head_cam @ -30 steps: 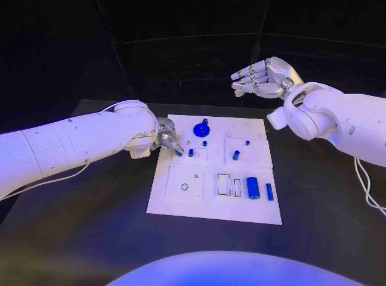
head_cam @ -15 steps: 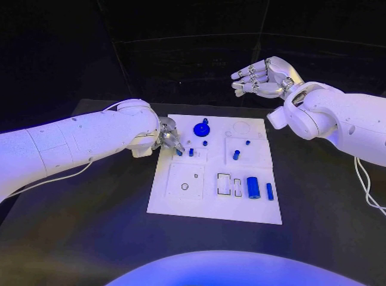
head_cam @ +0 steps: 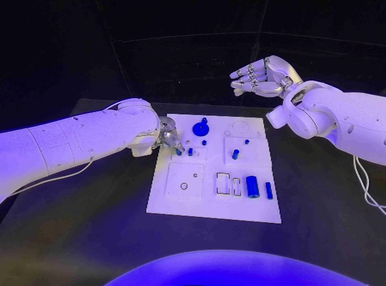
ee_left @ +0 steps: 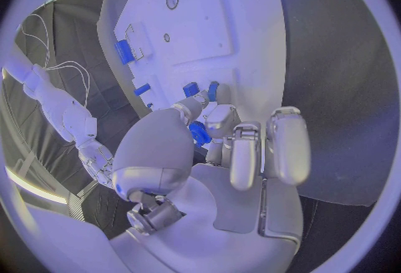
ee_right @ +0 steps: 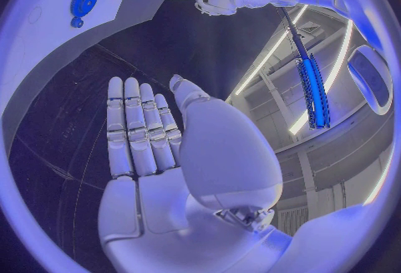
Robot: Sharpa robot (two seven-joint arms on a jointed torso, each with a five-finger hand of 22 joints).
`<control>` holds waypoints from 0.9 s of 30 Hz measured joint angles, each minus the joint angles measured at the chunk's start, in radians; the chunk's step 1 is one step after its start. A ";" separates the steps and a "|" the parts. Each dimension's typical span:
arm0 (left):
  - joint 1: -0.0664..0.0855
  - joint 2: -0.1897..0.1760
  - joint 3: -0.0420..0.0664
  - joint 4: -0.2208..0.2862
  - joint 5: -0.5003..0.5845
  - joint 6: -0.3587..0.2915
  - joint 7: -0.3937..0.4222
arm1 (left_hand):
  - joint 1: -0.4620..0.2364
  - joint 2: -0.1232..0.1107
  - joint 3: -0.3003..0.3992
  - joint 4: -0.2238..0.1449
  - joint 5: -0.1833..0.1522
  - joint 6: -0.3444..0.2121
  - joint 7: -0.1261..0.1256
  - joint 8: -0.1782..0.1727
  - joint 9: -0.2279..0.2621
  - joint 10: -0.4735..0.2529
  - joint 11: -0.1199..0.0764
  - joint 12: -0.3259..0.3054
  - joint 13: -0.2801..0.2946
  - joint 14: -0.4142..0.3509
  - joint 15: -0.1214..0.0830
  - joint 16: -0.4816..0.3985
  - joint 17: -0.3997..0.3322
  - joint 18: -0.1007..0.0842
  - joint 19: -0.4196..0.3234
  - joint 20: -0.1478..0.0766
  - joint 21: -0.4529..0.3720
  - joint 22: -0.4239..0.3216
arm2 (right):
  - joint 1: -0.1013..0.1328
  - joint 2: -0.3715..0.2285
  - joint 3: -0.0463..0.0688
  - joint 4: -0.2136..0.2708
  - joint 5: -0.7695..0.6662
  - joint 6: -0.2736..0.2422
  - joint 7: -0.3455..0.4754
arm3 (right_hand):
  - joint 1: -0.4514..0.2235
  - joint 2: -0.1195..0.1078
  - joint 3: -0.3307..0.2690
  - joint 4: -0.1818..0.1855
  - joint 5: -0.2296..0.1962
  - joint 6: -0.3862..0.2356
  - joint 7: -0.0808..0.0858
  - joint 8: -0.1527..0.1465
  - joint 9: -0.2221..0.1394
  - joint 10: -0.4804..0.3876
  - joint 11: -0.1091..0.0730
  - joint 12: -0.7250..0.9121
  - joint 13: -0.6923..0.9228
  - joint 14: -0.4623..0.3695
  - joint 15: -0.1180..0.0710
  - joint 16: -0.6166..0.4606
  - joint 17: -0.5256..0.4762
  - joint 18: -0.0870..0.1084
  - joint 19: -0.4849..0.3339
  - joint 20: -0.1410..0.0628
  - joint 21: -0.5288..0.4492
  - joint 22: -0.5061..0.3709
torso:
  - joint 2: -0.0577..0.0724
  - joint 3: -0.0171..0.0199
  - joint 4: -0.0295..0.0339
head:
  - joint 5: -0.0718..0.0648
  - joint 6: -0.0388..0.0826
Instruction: Assemble the parts on the task board
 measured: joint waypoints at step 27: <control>-0.005 -0.001 -0.005 -0.010 0.001 -0.013 -0.017 | -0.104 -0.051 -0.248 0.114 0.001 0.018 -0.004 0.012 -0.010 0.003 -0.003 0.004 0.004 0.001 -0.001 0.000 0.000 0.000 0.003 -0.003 0.004 0.011 | 0.000 0.001 0.000 -0.001 0.000 0.001 0.000 | -0.004 0.004 -0.003 -0.003 0.000 0.000 0.000 0.000 0.000 0.000 0.000 0.000 0.000 0.000 0.000 0.000 -0.002 0.000 0.000 0.000 0.000 -0.002 | 0.000 -0.0006 0.0008 | -0.002 0.000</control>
